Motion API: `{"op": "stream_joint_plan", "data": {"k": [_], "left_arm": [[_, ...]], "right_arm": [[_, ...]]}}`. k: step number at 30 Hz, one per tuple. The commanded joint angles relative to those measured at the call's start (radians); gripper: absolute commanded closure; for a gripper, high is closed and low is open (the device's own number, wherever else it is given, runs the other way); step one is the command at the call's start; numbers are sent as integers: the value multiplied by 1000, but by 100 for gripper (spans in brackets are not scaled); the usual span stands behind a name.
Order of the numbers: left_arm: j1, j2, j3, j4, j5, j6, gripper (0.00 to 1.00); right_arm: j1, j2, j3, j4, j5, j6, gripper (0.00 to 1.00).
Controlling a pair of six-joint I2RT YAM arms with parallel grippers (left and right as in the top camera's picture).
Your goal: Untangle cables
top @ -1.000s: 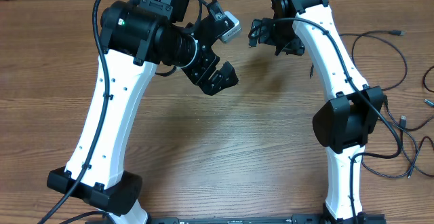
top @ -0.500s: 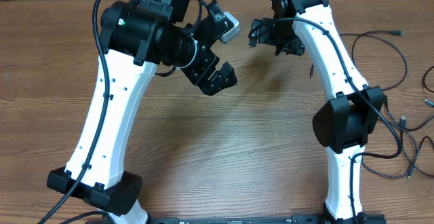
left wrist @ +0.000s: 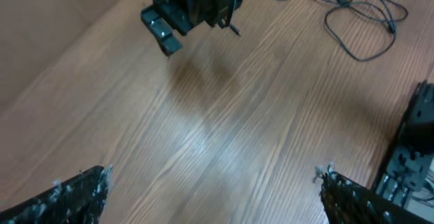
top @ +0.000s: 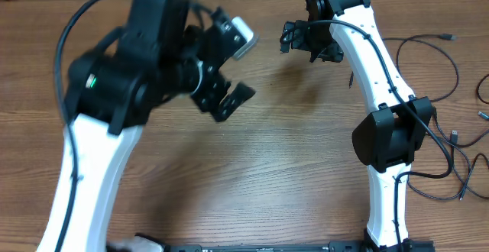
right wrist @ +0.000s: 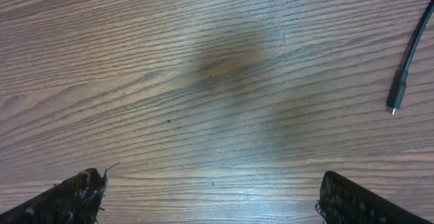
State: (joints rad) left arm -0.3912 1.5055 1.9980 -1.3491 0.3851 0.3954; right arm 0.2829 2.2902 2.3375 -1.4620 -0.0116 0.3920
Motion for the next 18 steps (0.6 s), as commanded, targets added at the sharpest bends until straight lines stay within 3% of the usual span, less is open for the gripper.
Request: {"op": "stream_joint_plan", "data": {"k": [1, 11, 15, 18], "left_arm": [[-2, -122, -163, 64, -56, -6, 0], [0, -508, -697, 465, -73, -20, 0], [57, -715, -1013, 716, -79, -138, 0], [100, -800, -1140, 809, -78, -208, 0]], "right_arm": [[-3, -33, 26, 3, 2, 0, 0], [-3, -33, 26, 3, 2, 0, 0], [-3, -33, 26, 3, 2, 0, 0], [-3, -33, 26, 3, 2, 0, 0]]}}
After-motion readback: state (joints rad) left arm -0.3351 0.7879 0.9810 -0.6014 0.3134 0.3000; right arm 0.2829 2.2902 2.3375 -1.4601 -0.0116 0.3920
